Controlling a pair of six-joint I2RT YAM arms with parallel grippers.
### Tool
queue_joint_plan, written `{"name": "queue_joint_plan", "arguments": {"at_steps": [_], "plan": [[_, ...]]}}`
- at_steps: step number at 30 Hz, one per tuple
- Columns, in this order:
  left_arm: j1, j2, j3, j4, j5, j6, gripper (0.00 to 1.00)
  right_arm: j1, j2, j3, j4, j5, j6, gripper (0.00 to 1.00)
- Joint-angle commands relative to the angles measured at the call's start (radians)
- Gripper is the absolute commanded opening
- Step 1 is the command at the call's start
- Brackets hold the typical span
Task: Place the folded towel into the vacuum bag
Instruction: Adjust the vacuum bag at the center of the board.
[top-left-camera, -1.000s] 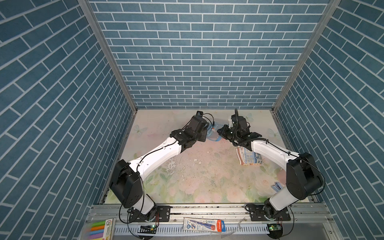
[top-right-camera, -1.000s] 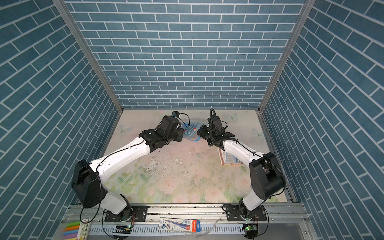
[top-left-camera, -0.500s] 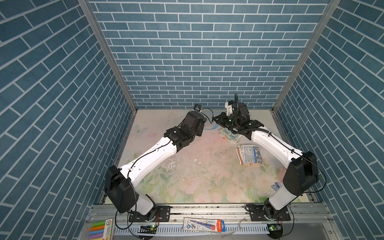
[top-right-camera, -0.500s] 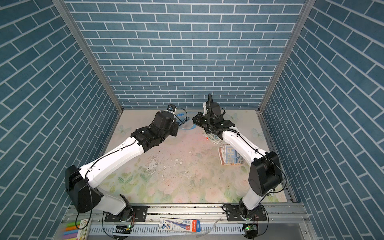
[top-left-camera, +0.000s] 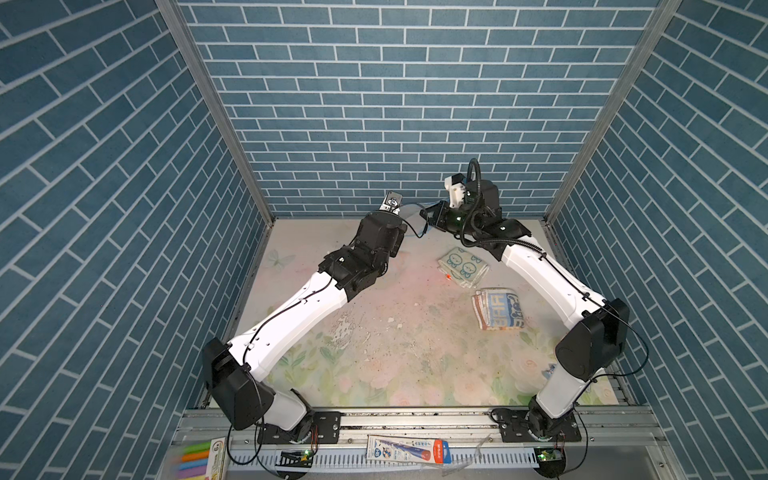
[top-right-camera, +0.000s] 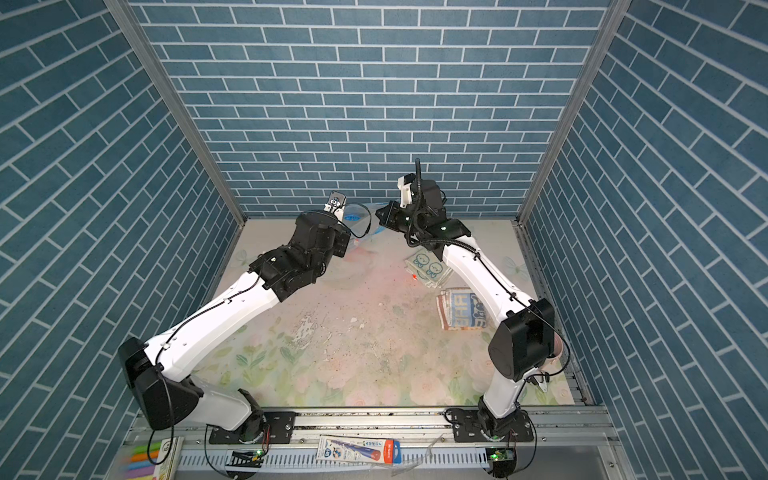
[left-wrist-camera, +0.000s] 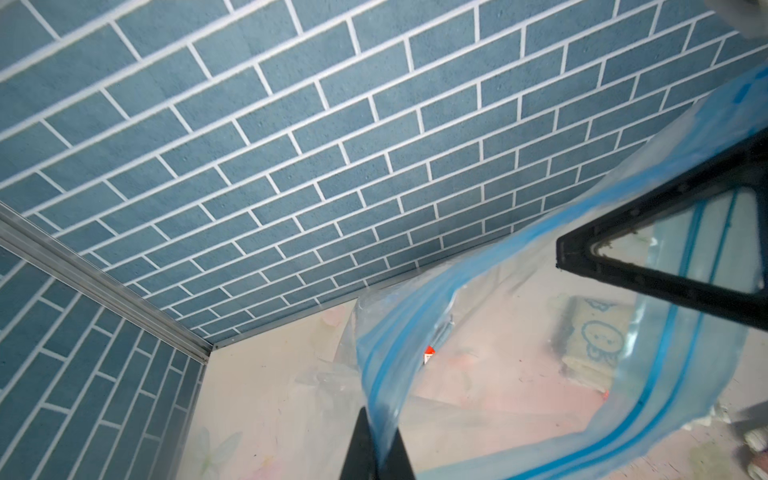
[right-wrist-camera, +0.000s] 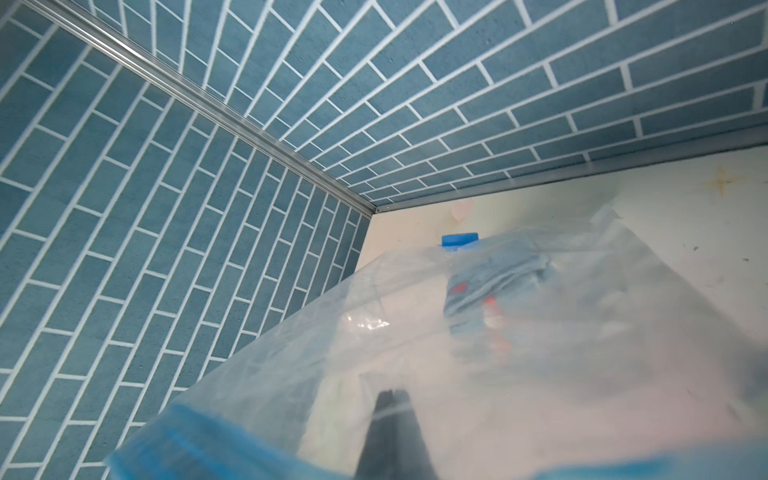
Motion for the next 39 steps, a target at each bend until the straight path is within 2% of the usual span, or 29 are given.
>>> {"name": "queue_joint_plan", "arguments": {"at_steps": [1, 7, 13, 18, 24, 30, 35, 39], "plan": [[0.006, -0.041, 0.033, 0.048, -0.035, 0.058, 0.00, 0.005, 0.026, 0.055, -0.003, -0.025, -0.049, 0.00], [0.004, -0.075, 0.017, 0.026, -0.016, 0.031, 0.00, 0.006, 0.060, 0.102, 0.010, -0.044, -0.056, 0.00], [0.004, -0.116, 0.003, 0.044, -0.037, 0.077, 0.00, 0.024, 0.134, 0.180, 0.015, -0.078, -0.067, 0.00], [0.004, -0.168, -0.072, 0.056, -0.032, 0.094, 0.00, 0.057, 0.171, 0.197, 0.051, -0.085, -0.106, 0.00], [0.002, -0.263, -0.228, -0.038, 0.011, -0.047, 0.00, 0.062, 0.157, 0.081, 0.114, -0.045, -0.087, 0.00], [-0.024, -0.315, -0.314, -0.102, 0.068, -0.178, 0.00, 0.058, 0.201, 0.131, 0.065, -0.038, -0.096, 0.00], [-0.025, -0.267, -0.366, -0.067, 0.129, -0.246, 0.00, 0.047, 0.242, 0.176, 0.047, -0.038, -0.098, 0.00], [-0.005, -0.201, -0.395, 0.014, 0.132, -0.241, 0.00, 0.026, 0.299, 0.253, 0.010, -0.033, -0.100, 0.00]]}}
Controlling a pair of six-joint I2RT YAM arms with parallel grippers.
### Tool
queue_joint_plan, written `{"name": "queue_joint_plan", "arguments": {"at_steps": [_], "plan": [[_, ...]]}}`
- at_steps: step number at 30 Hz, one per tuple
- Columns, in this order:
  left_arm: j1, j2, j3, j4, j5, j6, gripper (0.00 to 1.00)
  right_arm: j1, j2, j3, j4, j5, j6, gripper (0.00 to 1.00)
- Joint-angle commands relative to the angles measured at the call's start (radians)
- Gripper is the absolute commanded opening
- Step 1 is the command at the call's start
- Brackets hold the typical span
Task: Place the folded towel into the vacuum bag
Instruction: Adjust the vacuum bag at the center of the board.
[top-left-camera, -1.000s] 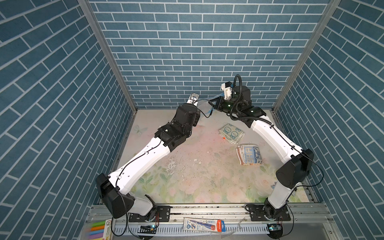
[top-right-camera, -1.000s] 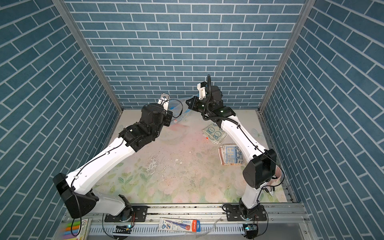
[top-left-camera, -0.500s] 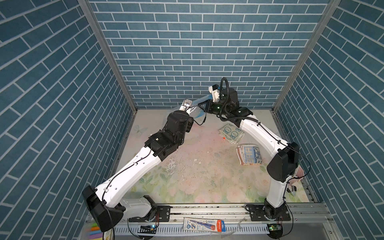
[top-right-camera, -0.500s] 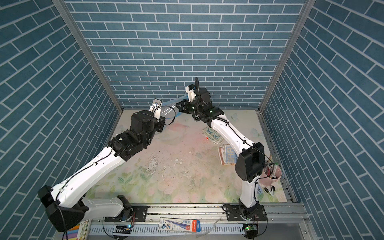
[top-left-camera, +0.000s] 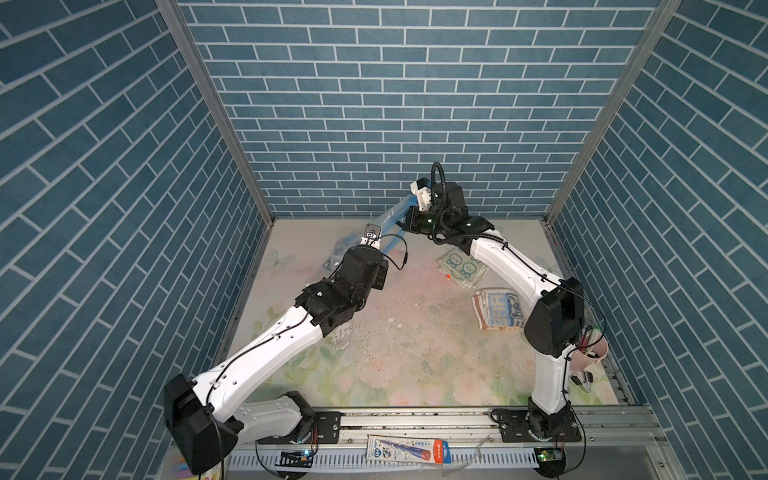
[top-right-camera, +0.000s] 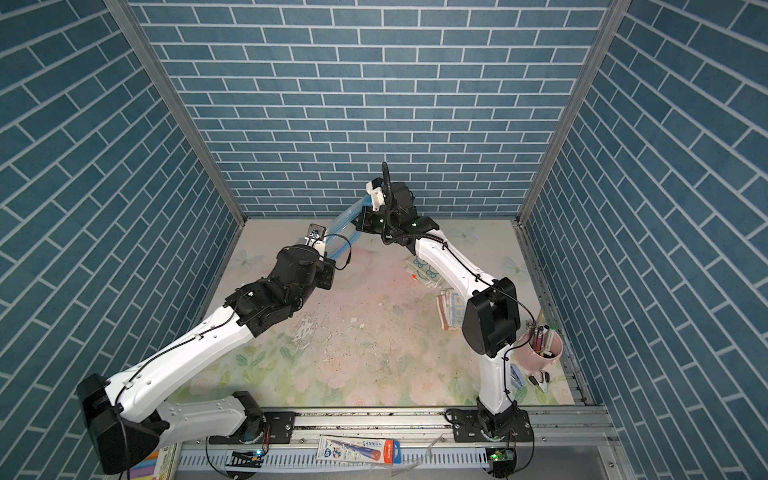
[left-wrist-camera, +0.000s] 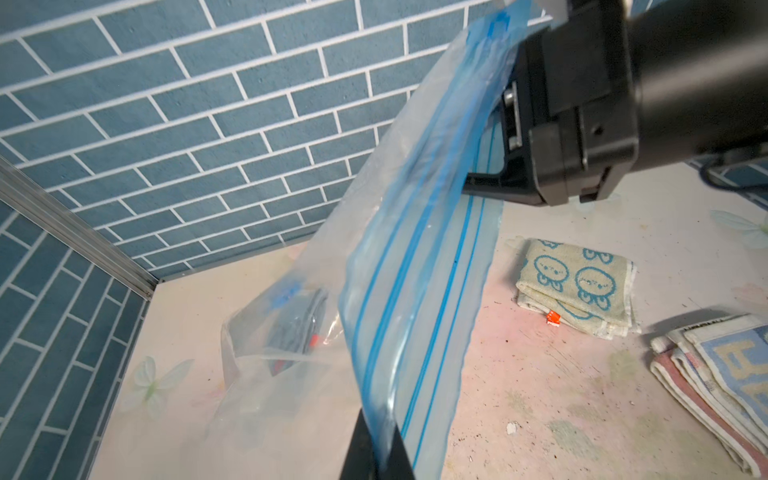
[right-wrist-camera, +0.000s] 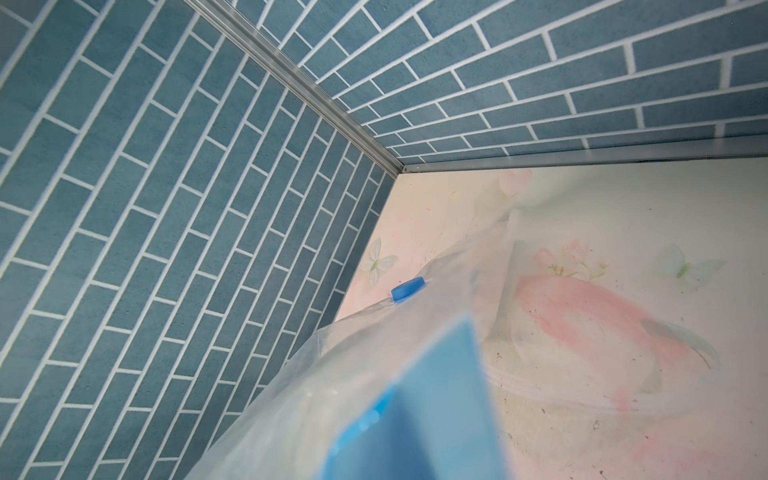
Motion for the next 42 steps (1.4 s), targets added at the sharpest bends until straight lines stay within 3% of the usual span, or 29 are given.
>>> {"name": "queue_joint_plan", "arguments": {"at_steps": [1, 7, 10, 14, 17, 25, 34, 39, 42], "plan": [[0.033, 0.061, -0.022, 0.030, 0.043, -0.033, 0.00, -0.046, 0.057, 0.088, -0.014, 0.049, -0.027, 0.00], [0.129, 0.195, 0.065, 0.083, 0.087, 0.015, 0.00, -0.080, 0.101, 0.140, -0.067, 0.102, -0.022, 0.00], [0.130, 0.248, 0.128, 0.071, 0.099, 0.053, 0.00, -0.080, 0.039, 0.023, -0.047, 0.178, -0.007, 0.00], [0.119, 0.296, 0.170, 0.014, 0.144, 0.061, 0.00, -0.075, -0.092, -0.252, 0.059, 0.301, 0.083, 0.00], [0.118, 0.274, 0.123, -0.042, 0.149, 0.032, 0.00, -0.049, -0.172, -0.424, 0.135, 0.341, 0.135, 0.00], [0.105, 0.087, -0.055, -0.237, 0.139, -0.058, 0.00, 0.059, -0.248, -0.627, 0.179, 0.341, 0.177, 0.00], [0.020, 0.077, -0.129, -0.356, 0.087, -0.210, 0.00, 0.087, -0.322, -0.750, 0.177, 0.341, 0.226, 0.31], [0.014, 0.077, -0.170, -0.362, 0.052, -0.308, 0.00, 0.086, -0.465, -0.850, 0.149, 0.339, 0.168, 0.40], [0.014, 0.087, -0.187, -0.351, 0.062, -0.332, 0.00, 0.086, -0.585, -0.884, 0.030, 0.407, 0.125, 0.43]]}}
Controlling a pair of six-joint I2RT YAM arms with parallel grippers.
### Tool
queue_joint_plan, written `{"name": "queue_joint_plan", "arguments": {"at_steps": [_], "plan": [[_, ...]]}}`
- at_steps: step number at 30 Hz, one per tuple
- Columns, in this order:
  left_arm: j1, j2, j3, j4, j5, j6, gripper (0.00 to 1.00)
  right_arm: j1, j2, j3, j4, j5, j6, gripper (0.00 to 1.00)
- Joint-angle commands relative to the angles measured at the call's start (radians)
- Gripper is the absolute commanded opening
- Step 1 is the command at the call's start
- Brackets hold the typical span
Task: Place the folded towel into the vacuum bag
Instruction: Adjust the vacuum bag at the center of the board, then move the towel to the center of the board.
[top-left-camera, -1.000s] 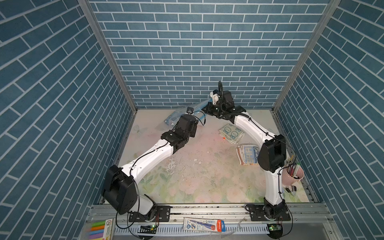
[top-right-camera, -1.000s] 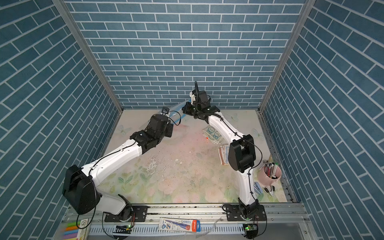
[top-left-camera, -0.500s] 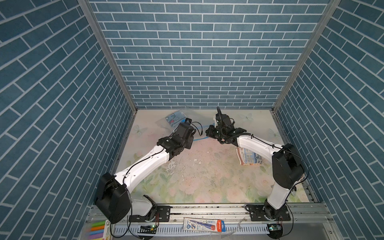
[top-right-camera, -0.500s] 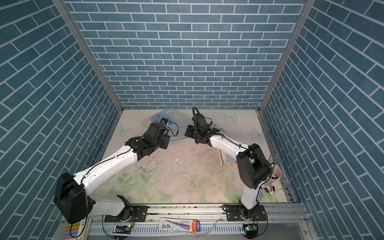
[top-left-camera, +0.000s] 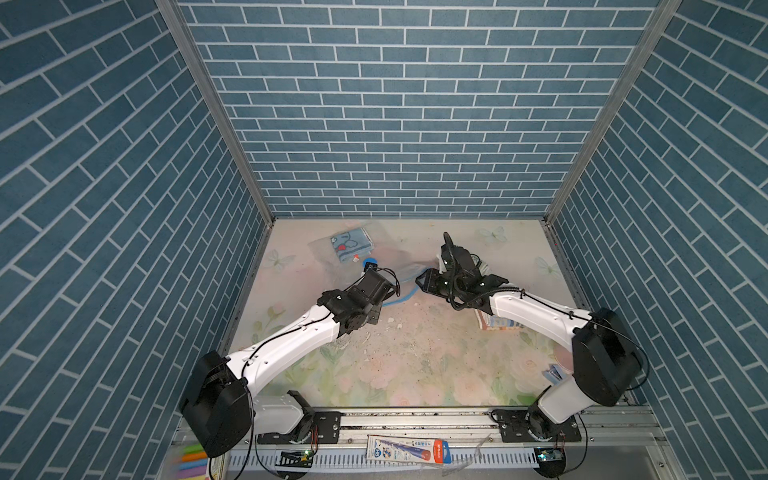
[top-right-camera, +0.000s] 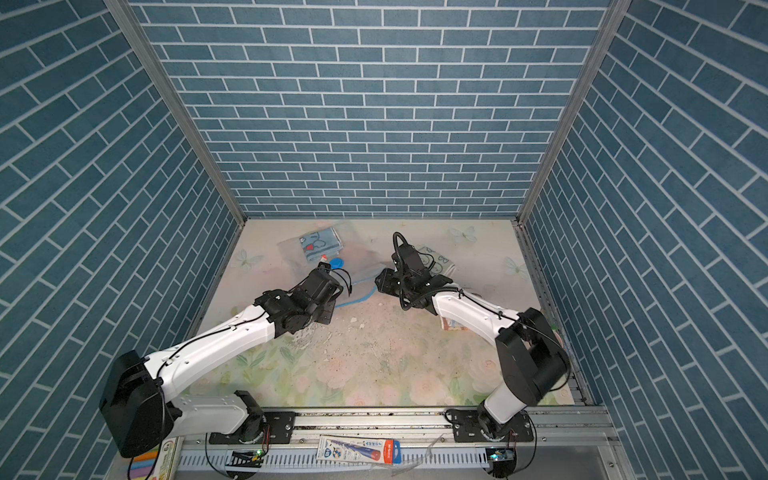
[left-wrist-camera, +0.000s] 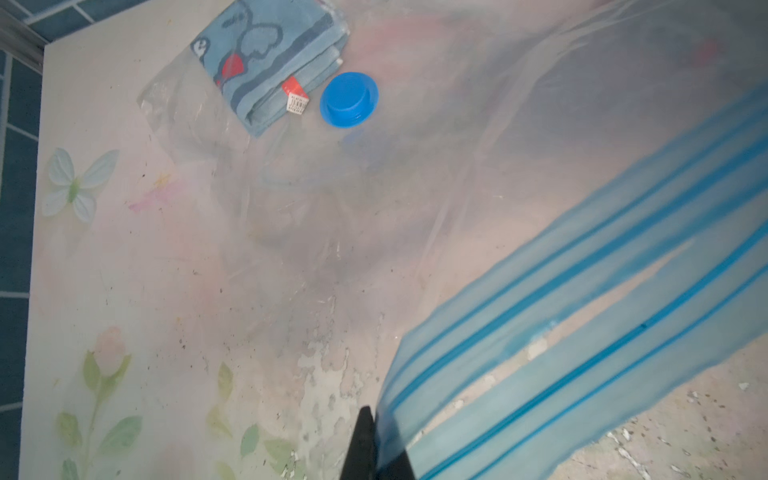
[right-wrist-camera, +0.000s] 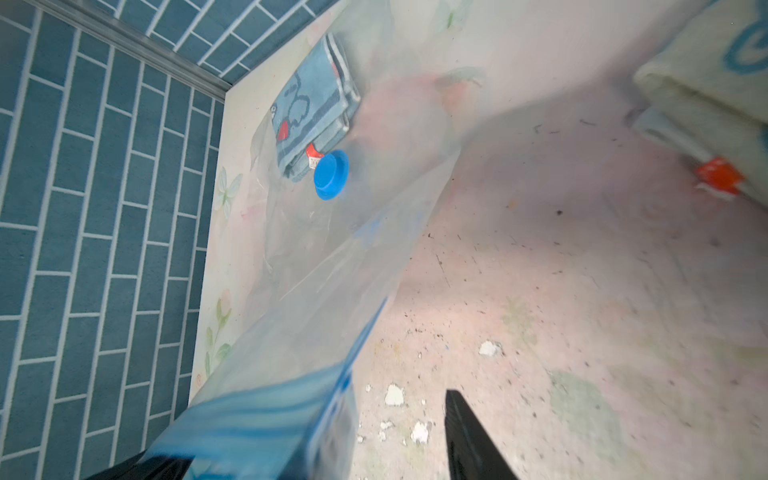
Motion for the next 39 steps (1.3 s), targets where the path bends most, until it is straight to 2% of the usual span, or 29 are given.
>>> {"name": "queue_joint_plan", "arguments": {"at_steps": [1, 5, 10, 15, 21, 26, 30, 39], "plan": [[0.001, 0.019, -0.021, -0.027, -0.017, -0.066, 0.00, -0.007, -0.139, -0.012, -0.143, 0.114, -0.061, 0.45], [-0.001, 0.038, -0.033, 0.006, 0.018, -0.055, 0.00, -0.034, -0.235, 0.000, -0.315, 0.207, -0.090, 0.46], [-0.001, 0.049, -0.029, 0.053, 0.057, 0.002, 0.00, -0.170, -0.245, 0.034, -0.418, 0.186, -0.055, 0.46], [0.007, 0.080, -0.013, 0.085, 0.080, 0.054, 0.00, -0.256, -0.084, 0.199, -0.562, 0.197, -0.083, 0.46], [0.068, 0.105, -0.031, 0.173, 0.240, 0.052, 0.00, -0.303, 0.165, 0.409, -0.699, 0.202, -0.141, 0.46], [0.070, 0.069, -0.069, 0.243, 0.238, 0.056, 0.00, -0.326, 0.284, 0.488, -0.694, 0.123, -0.197, 0.46], [0.070, 0.073, -0.065, 0.227, 0.217, 0.061, 0.00, -0.327, 0.369, 0.554, -0.739, 0.076, -0.258, 0.47], [0.070, 0.104, -0.048, 0.206, 0.202, 0.040, 0.00, -0.328, 0.523, 0.678, -0.767, 0.133, -0.255, 0.49]]}}
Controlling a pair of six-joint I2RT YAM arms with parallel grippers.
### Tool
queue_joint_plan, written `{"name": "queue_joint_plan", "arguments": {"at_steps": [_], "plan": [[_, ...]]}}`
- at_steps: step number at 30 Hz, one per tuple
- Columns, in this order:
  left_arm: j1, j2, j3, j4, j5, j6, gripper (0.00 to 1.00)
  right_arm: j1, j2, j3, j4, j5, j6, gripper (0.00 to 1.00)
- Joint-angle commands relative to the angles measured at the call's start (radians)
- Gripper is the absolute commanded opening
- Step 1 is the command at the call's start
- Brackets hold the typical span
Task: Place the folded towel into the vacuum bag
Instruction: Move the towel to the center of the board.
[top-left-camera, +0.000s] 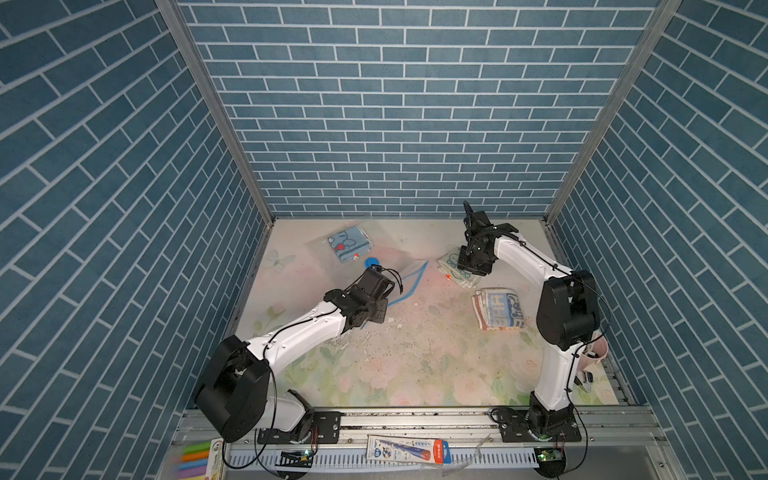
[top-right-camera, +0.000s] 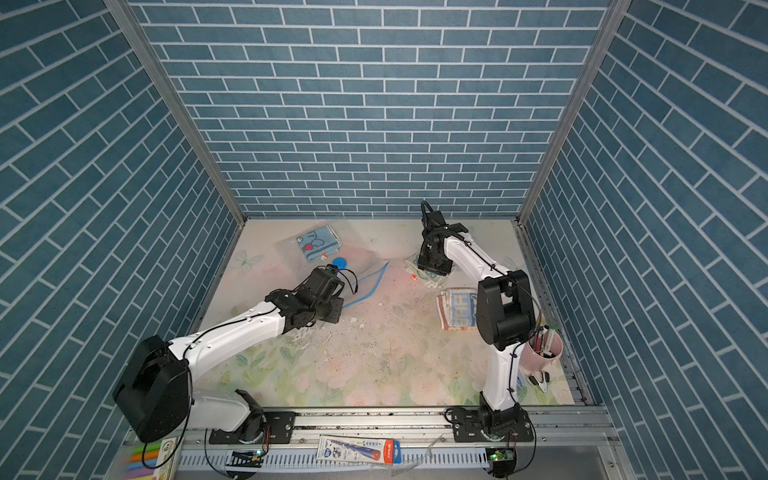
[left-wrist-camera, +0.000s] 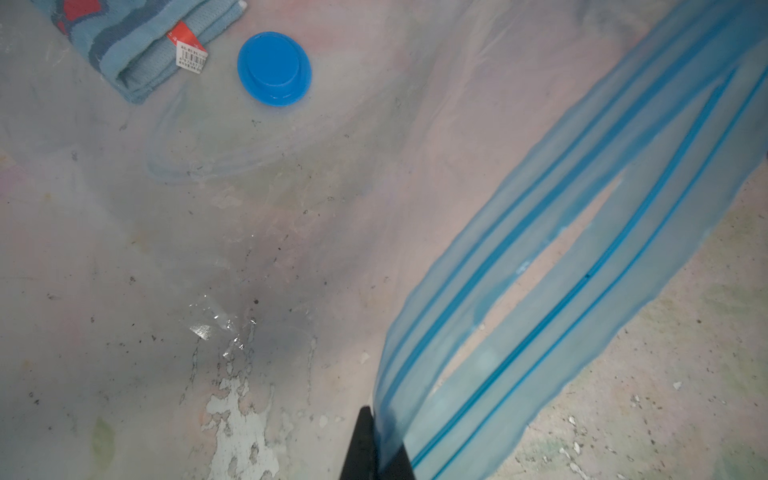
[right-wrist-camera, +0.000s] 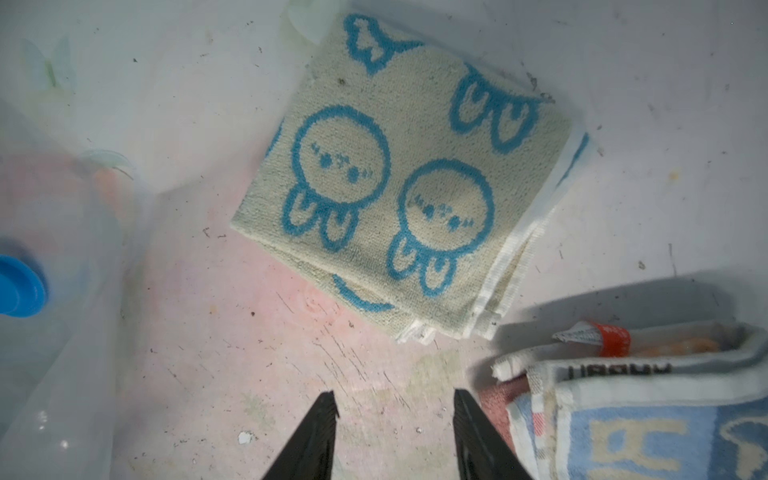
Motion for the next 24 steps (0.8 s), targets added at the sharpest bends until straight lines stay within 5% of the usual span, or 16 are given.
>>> {"name": "queue_joint_plan", "arguments": {"at_steps": [1, 9, 12, 24], "plan": [[0.003, 0.016, 0.011, -0.003, -0.016, -0.006, 0.00, -0.001, 0.055, 0.065, -0.045, 0.042, -0.026, 0.50], [0.003, 0.007, 0.005, 0.001, -0.025, -0.012, 0.00, -0.001, 0.187, 0.233, -0.079, 0.096, -0.033, 0.65], [0.002, 0.003, 0.005, 0.002, -0.033, -0.012, 0.00, -0.001, 0.229, 0.269, -0.087, 0.102, -0.037, 0.90], [0.012, 0.015, 0.006, 0.011, -0.018, -0.014, 0.00, 0.001, 0.363, 0.368, -0.109, 0.084, -0.035, 0.97]]}}
